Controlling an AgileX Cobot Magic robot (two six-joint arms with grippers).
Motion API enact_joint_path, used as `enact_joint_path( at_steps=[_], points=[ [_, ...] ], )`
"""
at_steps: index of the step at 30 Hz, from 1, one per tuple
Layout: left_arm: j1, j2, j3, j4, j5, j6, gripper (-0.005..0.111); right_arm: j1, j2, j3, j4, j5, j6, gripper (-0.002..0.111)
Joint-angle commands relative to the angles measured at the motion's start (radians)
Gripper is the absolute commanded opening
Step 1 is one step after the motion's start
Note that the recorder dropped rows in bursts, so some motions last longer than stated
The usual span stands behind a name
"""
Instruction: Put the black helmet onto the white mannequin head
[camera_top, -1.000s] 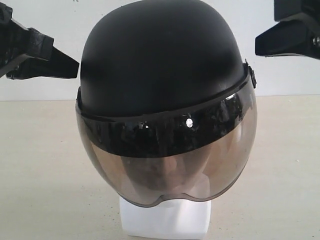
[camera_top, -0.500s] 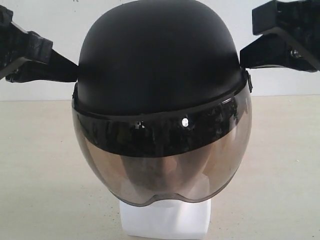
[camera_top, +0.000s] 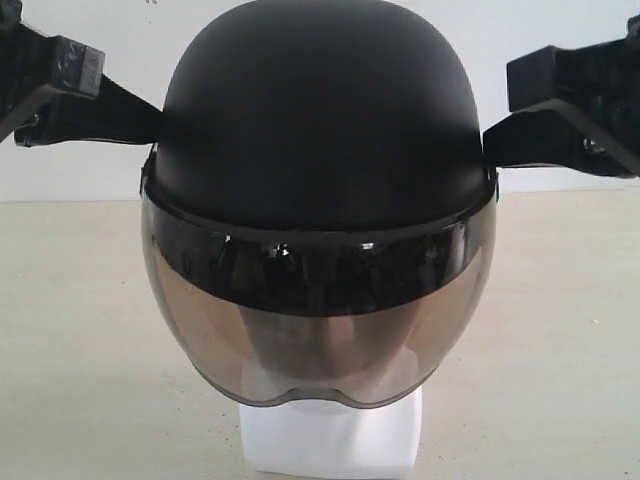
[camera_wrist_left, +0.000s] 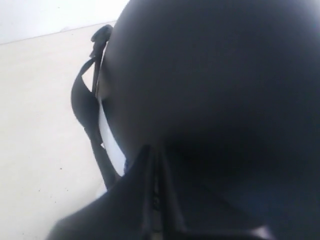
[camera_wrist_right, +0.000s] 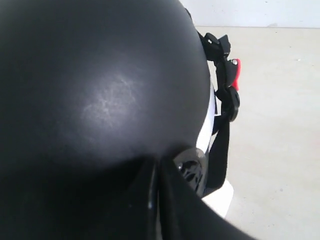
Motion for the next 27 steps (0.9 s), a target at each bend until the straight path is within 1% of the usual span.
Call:
enact_joint_path(
  at_steps=[1,10,18,27],
  points=[
    [-0.003,0.003,-0.022,-0.008,0.025,0.001,0.004,0.001,0.009,0.022,-0.038,0.046,-0.003,0.0],
    [-0.003,0.001,-0.028,0.003,0.046,0.001,0.004,0.001,0.009,0.022,-0.031,0.037,0.006,0.0],
    [-0.003,0.005,-0.028,0.066,0.039,0.001,0.004,0.001,-0.004,0.022,-0.006,0.043,0.014,0.0],
    [-0.003,0.041,-0.028,0.06,0.024,0.001,0.004,0.001,-0.03,0.022,0.014,0.062,0.015,0.0]
  ],
)
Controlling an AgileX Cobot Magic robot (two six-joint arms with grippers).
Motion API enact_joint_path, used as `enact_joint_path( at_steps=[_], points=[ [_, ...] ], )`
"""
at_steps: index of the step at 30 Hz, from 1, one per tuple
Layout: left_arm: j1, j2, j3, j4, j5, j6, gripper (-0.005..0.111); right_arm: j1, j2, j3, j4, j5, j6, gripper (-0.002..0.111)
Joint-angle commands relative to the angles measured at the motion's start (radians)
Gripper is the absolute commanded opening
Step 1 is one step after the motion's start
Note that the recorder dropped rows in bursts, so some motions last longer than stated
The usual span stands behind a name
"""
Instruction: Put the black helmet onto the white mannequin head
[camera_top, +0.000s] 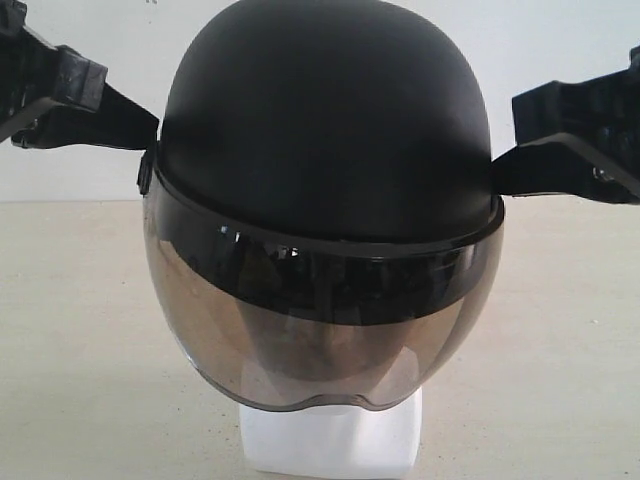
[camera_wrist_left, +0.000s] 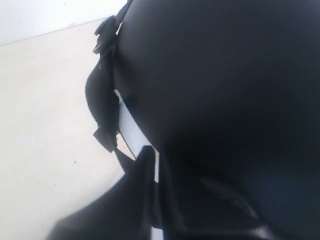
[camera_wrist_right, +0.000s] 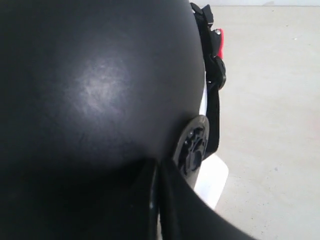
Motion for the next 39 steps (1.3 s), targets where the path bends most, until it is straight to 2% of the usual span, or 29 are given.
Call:
enact_joint_path(
  at_steps=[1,10,39],
  points=[
    [-0.003,0.025,-0.005,-0.005,-0.003,0.001,0.004,0.001,-0.009,0.005,0.024,0.027,0.002,0.0],
    [-0.003,0.056,-0.005,-0.025,-0.043,0.003,0.004,0.001,-0.009,0.005,0.06,0.063,-0.008,0.0],
    [-0.003,0.081,-0.005,-0.025,-0.019,0.017,0.004,0.001,-0.063,0.005,0.082,0.039,-0.02,0.0]
  ],
)
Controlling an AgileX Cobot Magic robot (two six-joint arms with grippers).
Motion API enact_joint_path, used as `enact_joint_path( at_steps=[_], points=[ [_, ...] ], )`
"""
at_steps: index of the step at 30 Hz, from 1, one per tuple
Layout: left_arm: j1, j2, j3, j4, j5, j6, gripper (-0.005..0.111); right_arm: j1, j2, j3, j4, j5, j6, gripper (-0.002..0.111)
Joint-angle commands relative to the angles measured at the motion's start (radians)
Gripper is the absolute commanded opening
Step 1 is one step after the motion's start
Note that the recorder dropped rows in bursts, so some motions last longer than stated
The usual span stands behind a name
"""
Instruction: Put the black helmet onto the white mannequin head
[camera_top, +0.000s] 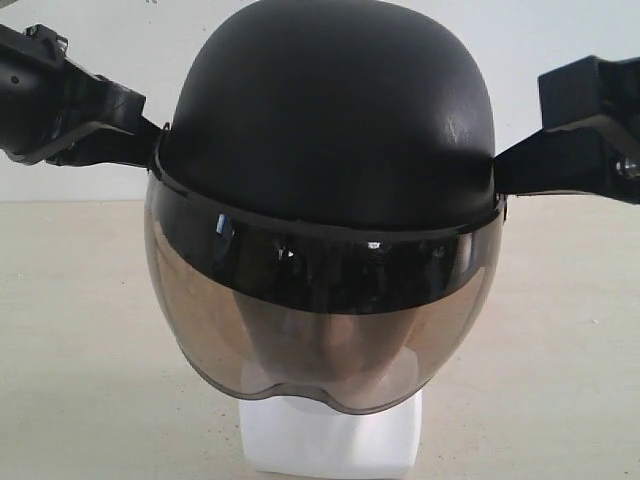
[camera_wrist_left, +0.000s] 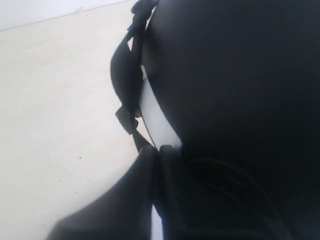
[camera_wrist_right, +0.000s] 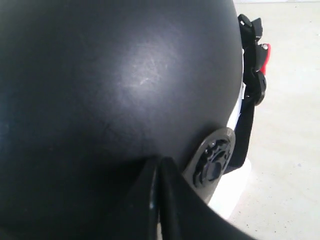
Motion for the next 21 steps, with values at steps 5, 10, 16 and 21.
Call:
enact_joint_path(
  at_steps=[5,10,16,21],
  points=[
    [-0.005,-0.002,-0.005,0.018,0.057,0.005,0.004,0.001,-0.011,0.004,0.015,-0.015,-0.009,0.0],
    [-0.005,-0.002,-0.005,0.021,0.07,0.005,0.004,0.001,-0.023,0.004,0.015,-0.03,-0.006,0.0],
    [-0.005,-0.002,-0.005,0.021,0.065,0.005,0.004,0.001,-0.049,0.004,0.015,-0.039,-0.001,0.0],
    [-0.005,0.0,-0.005,0.021,0.056,0.0,0.004,0.001,-0.048,0.004,0.015,-0.035,0.006,0.0]
  ],
)
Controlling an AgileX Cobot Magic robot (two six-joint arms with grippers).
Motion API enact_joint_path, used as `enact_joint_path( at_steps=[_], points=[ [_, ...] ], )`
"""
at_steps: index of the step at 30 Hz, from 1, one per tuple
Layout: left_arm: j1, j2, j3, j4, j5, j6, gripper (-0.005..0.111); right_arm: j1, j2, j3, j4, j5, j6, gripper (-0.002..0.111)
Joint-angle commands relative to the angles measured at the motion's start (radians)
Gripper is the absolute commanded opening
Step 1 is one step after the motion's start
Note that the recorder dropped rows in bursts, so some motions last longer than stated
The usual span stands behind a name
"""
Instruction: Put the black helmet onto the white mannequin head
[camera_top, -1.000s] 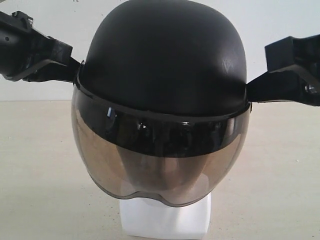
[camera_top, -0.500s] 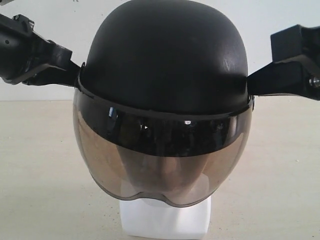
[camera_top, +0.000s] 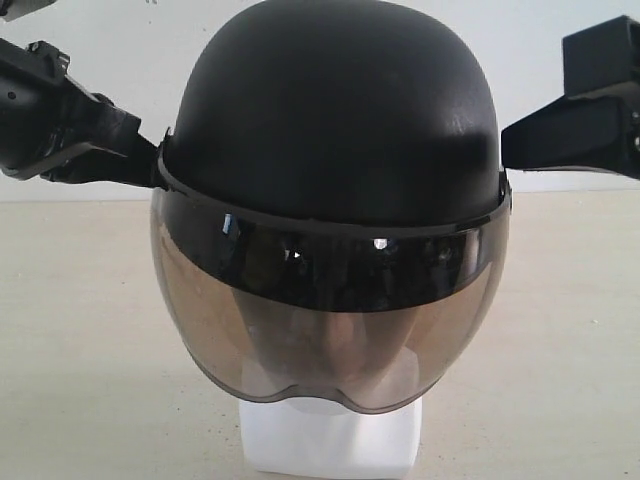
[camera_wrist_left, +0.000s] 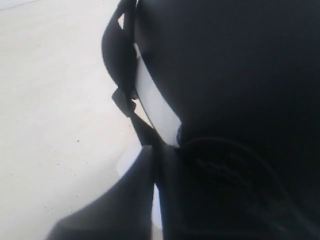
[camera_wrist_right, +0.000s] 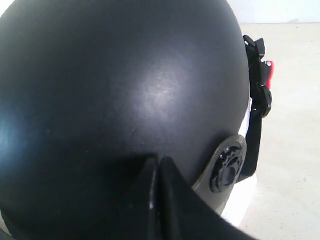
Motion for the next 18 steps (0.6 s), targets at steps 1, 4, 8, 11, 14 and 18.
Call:
enact_joint_path(
  at_steps=[1,4,8,11,14,18],
  points=[
    [-0.005,0.0,-0.005,-0.003,-0.004,-0.002,0.004,0.001,-0.008,0.004,0.001,-0.006,0.006,0.0],
    [-0.005,0.001,-0.005,0.046,-0.009,-0.024,0.004,0.001,-0.008,0.004,0.001,-0.006,0.012,0.0],
    [-0.005,0.001,-0.005,0.085,-0.008,-0.053,0.004,0.001,-0.008,0.004,0.001,-0.006,0.012,0.0],
    [-0.005,0.004,-0.005,0.086,-0.011,-0.053,0.004,0.001,-0.008,0.004,0.001,-0.006,0.014,0.0],
    [-0.005,0.01,-0.005,0.093,-0.006,-0.053,0.004,0.001,-0.008,0.004,0.003,-0.006,0.014,0.0],
    [-0.005,0.022,-0.003,0.157,0.0,-0.086,0.004,0.001,-0.011,0.004,0.005,-0.006,0.022,0.0]
  ],
)
